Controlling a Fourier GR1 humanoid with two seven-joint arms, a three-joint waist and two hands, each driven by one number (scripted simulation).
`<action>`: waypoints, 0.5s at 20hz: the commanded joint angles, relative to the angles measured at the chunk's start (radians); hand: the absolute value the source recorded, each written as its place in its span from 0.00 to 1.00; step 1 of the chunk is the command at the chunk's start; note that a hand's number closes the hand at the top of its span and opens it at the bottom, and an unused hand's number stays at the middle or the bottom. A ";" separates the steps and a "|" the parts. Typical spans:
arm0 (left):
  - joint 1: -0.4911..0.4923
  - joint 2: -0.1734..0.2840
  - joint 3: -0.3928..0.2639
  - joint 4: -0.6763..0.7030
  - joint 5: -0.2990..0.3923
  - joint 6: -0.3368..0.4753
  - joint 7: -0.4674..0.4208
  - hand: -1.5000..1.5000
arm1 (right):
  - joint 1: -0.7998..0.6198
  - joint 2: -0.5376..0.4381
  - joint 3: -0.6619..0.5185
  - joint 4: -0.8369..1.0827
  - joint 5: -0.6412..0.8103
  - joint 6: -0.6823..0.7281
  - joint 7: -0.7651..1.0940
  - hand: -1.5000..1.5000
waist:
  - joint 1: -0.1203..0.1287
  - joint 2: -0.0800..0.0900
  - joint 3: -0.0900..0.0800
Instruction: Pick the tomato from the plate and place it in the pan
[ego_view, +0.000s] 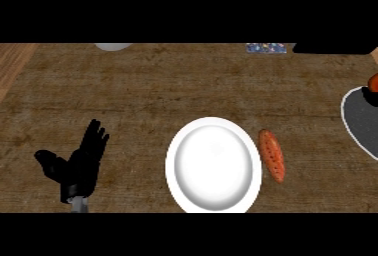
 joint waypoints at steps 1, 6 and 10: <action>0.018 -0.011 -0.025 -0.001 -0.004 0.003 0.043 0.50 | -0.057 -0.042 -0.075 0.256 -0.046 -0.108 -0.176 1.00 | 0.022 0.015 -0.003; 0.004 -0.027 -0.027 0.039 -0.004 -0.002 0.022 0.50 | -0.081 -0.122 -0.064 0.448 -0.002 0.030 -0.139 0.00 | 0.024 0.019 -0.004; -0.024 -0.013 -0.012 0.063 -0.002 -0.012 0.018 0.50 | -0.146 -0.172 -0.086 0.558 -0.003 -0.005 -0.247 0.00 | 0.031 0.024 -0.003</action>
